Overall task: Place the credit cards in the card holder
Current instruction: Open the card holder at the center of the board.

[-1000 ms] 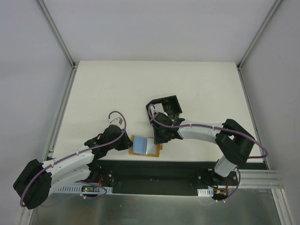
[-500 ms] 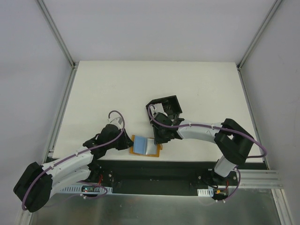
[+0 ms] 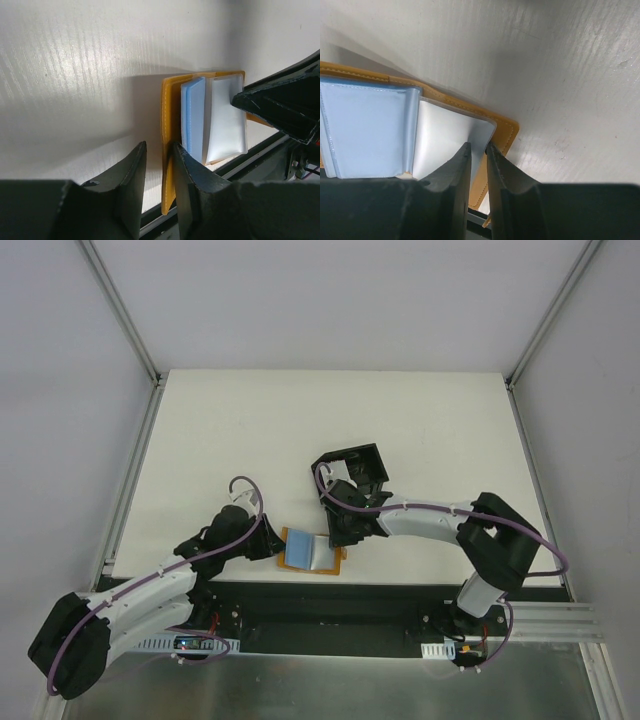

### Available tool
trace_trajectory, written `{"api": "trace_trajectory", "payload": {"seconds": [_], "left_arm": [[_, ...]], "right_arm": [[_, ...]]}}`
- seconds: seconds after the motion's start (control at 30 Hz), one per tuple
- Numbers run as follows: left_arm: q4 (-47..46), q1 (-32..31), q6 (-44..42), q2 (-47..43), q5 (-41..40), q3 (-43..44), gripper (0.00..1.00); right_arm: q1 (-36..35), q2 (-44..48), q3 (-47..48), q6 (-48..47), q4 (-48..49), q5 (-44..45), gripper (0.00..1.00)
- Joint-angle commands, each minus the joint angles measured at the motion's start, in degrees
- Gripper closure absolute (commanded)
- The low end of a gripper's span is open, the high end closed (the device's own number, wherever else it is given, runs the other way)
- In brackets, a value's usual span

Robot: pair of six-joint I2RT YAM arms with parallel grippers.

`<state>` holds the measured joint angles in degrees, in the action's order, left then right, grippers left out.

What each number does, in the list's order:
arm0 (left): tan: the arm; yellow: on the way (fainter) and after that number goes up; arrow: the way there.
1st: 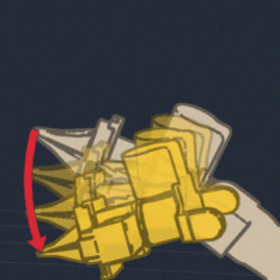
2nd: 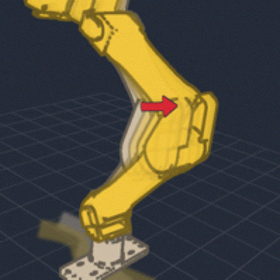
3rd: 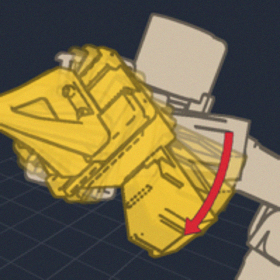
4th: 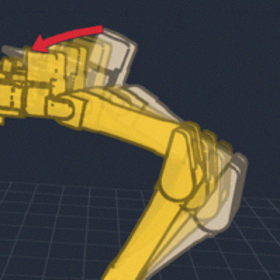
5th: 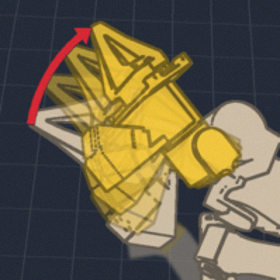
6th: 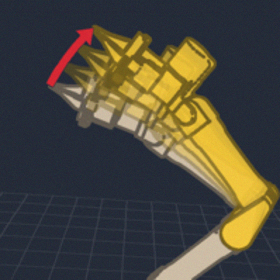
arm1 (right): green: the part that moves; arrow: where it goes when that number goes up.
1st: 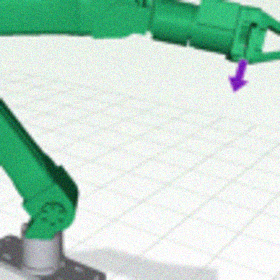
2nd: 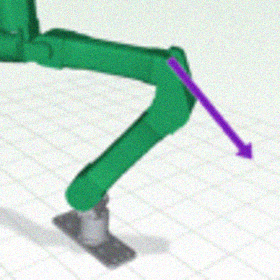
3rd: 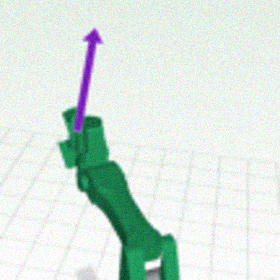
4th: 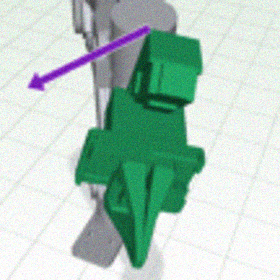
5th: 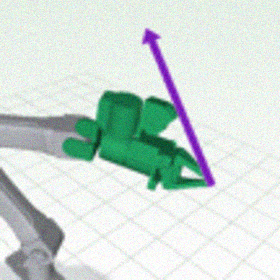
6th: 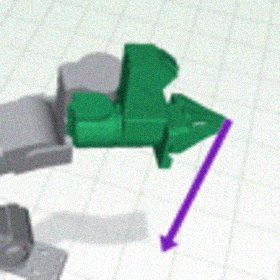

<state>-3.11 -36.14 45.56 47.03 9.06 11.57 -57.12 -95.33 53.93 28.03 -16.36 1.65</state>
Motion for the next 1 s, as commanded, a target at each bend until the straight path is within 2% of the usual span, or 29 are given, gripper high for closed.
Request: {"api": "trace_trajectory", "payload": {"seconds": [0.0, 0.33, 0.57, 0.7, 0.83, 0.97], "left_arm": [[0.3, 1.07, -1.97, -1.41, 1.84, 0.2, 0.73], [0.57, 2.57, -2.93, -1.15, 3.16, 0.73, 0.84], [1.01, 3.09, -2.93, -1.5, 3.68, 0.65, 0.87], [1.09, 3.53, -3.29, -1.76, 4.04, 0.64, 0.95], [1.53, 3.97, -3.46, -2.38, 4.3, 0.82, 1.0], [1.45, 4.06, -3.64, -1.85, 5.09, 0.82, 1.0]], "right_arm": [[0.08, -1.53, 1.53, 0.36, -1.66, -0.33, 0.79], [0.0, -1.88, 2.05, 0.27, -2.01, -0.6, 0.79], [-0.09, -2.14, 2.14, 0.27, -2.01, -0.86, 0.79], [-0.01, -2.23, 2.49, 0.18, -2.18, -0.95, 0.79], [-0.09, -2.32, 2.84, 0.01, -2.27, -0.95, 0.79], [-0.09, -2.32, 2.93, 0.09, -2.45, -0.86, 0.79]]}}
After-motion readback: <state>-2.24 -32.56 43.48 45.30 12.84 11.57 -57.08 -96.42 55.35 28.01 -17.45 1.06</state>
